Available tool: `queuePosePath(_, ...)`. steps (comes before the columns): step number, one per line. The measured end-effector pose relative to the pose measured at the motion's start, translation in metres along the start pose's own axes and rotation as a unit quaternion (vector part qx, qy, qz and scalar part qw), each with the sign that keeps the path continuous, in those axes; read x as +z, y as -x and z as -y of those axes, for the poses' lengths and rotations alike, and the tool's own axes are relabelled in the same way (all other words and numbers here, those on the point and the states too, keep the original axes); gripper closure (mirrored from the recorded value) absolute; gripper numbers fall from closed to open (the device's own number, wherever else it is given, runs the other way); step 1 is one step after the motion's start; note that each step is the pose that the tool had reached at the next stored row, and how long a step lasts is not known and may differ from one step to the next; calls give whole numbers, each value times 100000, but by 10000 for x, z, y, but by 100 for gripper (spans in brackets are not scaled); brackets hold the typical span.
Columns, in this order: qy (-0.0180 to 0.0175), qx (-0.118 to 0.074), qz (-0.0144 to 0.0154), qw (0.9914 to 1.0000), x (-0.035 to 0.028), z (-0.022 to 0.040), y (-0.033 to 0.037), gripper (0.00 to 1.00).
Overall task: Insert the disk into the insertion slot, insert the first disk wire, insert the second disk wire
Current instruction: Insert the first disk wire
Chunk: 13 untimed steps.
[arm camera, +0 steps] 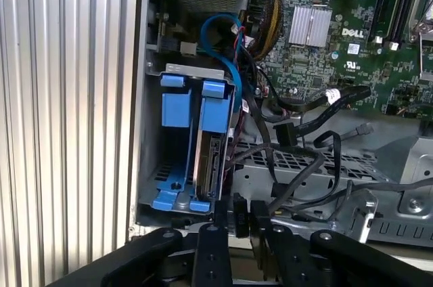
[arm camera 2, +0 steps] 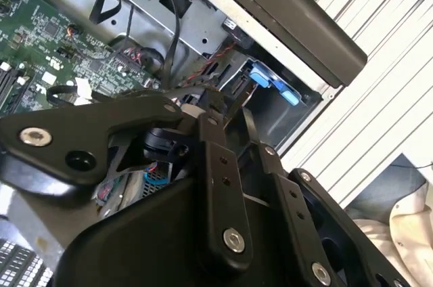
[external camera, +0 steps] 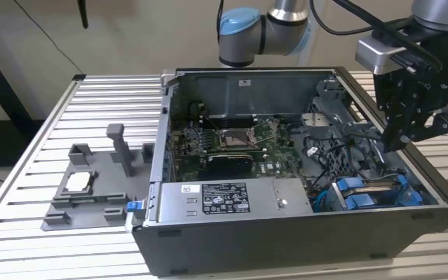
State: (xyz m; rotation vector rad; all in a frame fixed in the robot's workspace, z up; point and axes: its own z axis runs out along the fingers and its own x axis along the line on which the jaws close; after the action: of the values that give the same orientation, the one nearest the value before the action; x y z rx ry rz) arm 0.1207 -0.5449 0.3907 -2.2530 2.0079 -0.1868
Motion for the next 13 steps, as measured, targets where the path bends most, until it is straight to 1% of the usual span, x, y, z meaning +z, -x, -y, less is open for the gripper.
queuePosePath(1,2,0,-1,100000,1,0,0,75)
queuePosePath(10,-3,12,64,100000,28,-3,0,75)
queuePosePath(11,-1,11,61,100000,30,-2,1,77)
queuePosePath(12,0,12,59,100000,31,-3,0,77)
queuePosePath(13,10,12,57,100000,32,-2,0,81)
